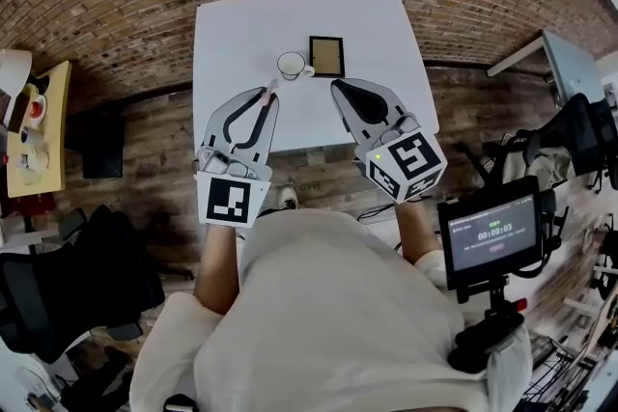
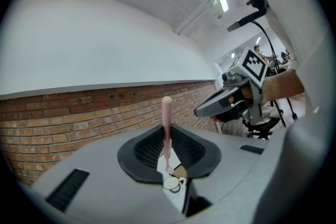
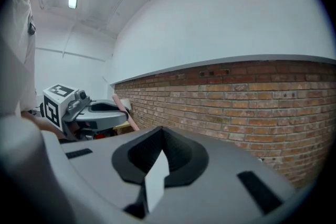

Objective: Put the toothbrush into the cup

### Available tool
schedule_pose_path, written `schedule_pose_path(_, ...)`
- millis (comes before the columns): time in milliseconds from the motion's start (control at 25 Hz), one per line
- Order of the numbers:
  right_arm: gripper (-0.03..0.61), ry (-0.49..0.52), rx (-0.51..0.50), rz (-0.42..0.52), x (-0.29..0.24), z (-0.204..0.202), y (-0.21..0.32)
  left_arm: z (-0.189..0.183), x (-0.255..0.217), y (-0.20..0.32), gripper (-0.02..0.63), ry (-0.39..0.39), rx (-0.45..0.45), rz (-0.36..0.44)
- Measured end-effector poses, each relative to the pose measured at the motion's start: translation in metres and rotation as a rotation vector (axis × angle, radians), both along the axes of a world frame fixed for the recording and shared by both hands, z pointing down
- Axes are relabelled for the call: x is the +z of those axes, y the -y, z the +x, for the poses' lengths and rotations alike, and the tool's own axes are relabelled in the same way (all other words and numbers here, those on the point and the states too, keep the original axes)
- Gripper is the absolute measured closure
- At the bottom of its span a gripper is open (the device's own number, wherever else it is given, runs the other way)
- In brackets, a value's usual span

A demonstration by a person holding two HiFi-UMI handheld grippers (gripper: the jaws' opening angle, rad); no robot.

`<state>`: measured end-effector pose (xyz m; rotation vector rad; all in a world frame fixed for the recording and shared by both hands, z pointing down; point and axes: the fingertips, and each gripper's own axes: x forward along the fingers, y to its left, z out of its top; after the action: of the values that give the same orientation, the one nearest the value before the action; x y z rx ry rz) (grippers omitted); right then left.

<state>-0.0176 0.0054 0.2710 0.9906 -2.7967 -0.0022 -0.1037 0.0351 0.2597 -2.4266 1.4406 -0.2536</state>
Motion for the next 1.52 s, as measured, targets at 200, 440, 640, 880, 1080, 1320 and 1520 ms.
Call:
schedule_pose_path(200, 0.575, 0.003, 0.011, 0.007, -0.003, 0.002, 0.003, 0.003, -0.001, 0.007, 0.561, 0.003, 0.023, -0.002)
schedule_pose_path(440, 0.575, -0.028, 0.034, 0.089, -0.008, 0.004, 0.005, 0.008, 0.000, 0.015, 0.561, 0.000, 0.052, -0.003)
schedule_pose_path(640, 0.575, -0.046, 0.057, 0.086, -0.002, -0.006, 0.015, -0.001, 0.004, 0.029, 0.561, -0.001, 0.069, -0.014)
schedule_pose_path(880, 0.575, -0.046, 0.082, 0.083, 0.000, -0.006, 0.024, -0.003, 0.006, 0.037, 0.561, 0.001, 0.083, -0.017)
schedule_pose_path(1080, 0.575, -0.025, 0.092, 0.089, -0.004, 0.014, 0.014, 0.017, 0.002, 0.024, 0.561, 0.015, 0.091, -0.010)
schedule_pose_path(1320, 0.575, -0.019, 0.083, 0.068, 0.009, 0.001, 0.050, 0.006, 0.014, 0.058, 0.561, 0.014, 0.074, -0.042)
schedule_pose_path(1520, 0.575, -0.011, 0.085, 0.042, 0.018, 0.007, 0.069, 0.012, 0.020, 0.076, 0.561, 0.026, 0.070, -0.065)
